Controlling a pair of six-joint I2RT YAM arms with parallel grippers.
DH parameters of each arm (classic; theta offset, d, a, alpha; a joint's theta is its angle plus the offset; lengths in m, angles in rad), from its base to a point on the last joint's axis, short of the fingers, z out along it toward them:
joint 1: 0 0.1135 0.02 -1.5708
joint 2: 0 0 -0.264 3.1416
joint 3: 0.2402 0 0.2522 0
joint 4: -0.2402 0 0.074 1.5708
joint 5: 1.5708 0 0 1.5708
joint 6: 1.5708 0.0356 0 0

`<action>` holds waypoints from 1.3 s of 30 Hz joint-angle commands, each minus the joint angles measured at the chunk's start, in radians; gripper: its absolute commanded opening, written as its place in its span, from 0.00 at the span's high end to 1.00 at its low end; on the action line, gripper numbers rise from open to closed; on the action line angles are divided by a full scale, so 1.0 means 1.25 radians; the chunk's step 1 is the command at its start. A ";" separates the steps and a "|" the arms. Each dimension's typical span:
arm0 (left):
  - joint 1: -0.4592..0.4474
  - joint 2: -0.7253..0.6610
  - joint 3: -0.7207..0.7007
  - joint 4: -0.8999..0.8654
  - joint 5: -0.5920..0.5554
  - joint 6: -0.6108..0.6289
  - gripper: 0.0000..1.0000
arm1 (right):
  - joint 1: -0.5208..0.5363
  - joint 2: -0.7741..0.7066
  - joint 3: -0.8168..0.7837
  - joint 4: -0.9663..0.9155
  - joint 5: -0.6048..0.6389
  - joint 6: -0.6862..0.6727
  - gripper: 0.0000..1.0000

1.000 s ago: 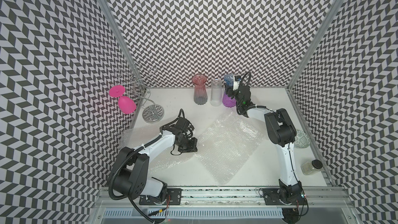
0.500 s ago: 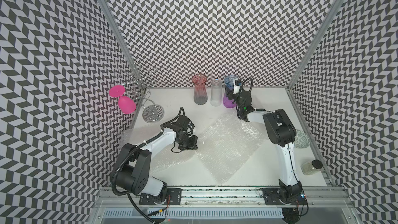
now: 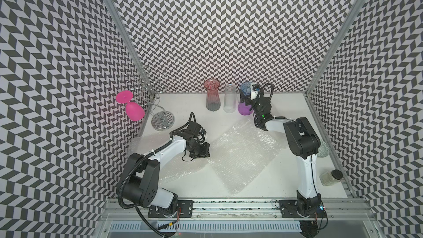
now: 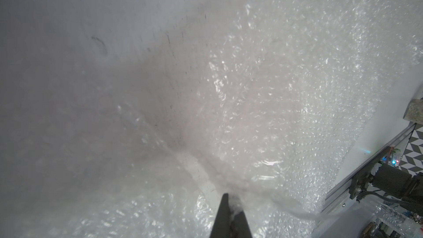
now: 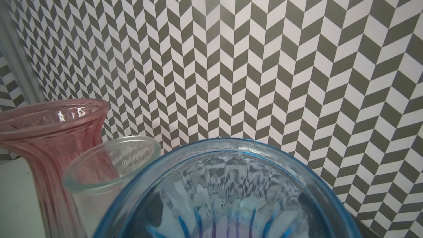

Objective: Unwrap the vase from the bubble wrap
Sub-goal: Place the vase at the center of the board.

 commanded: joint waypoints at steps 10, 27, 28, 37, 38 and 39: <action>0.016 -0.019 -0.021 0.094 0.006 -0.015 1.00 | 0.001 -0.176 -0.107 0.010 0.013 -0.047 0.01; 0.021 -0.021 -0.001 0.098 0.001 -0.020 1.00 | -0.003 -0.175 -0.165 -0.015 0.023 -0.034 0.01; 0.020 -0.022 -0.001 0.096 -0.001 -0.022 1.00 | -0.007 -0.169 -0.163 -0.009 0.019 -0.031 0.01; 0.020 -0.014 0.016 0.085 -0.007 -0.041 1.00 | -0.026 -0.102 -0.105 0.009 -0.020 -0.013 0.06; 0.020 -0.011 0.018 0.085 -0.008 -0.043 1.00 | -0.029 -0.096 -0.097 0.009 -0.022 -0.012 0.07; 0.021 -0.008 0.020 0.085 -0.008 -0.044 1.00 | -0.030 -0.090 -0.090 0.009 -0.024 -0.013 0.07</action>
